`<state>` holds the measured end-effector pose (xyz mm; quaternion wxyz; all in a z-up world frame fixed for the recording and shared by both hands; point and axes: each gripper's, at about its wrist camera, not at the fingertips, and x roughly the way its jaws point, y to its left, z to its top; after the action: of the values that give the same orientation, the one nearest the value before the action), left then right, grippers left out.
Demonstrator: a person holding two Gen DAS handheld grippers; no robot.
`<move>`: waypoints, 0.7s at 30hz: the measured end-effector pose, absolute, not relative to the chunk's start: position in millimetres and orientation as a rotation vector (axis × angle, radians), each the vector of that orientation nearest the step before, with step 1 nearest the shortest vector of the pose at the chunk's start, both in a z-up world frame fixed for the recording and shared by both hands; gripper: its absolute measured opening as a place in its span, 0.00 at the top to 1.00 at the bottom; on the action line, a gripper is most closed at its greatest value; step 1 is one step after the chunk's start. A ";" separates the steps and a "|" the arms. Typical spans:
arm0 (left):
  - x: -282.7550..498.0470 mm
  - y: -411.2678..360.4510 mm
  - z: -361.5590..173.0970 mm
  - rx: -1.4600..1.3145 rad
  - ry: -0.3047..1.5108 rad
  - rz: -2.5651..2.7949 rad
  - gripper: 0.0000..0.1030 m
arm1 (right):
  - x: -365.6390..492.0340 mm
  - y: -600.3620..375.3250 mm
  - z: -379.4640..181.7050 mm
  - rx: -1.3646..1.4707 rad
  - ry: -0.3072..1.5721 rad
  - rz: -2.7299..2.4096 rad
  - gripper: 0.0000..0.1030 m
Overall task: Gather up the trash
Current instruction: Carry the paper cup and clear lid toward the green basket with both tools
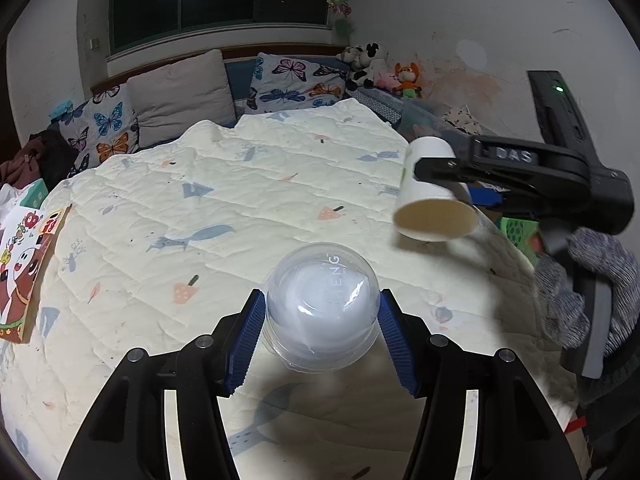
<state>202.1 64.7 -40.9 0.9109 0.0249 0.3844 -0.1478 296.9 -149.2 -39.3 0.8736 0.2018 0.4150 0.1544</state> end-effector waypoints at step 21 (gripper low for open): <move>199.1 11.9 -32.2 0.065 0.782 -0.366 0.46 | 226.8 -198.1 -35.2 0.228 0.846 0.225 0.46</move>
<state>199.1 11.9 -32.2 0.9078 0.0314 0.3789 -0.1772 226.8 -198.1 -35.2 0.8994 0.1104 0.4087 0.1088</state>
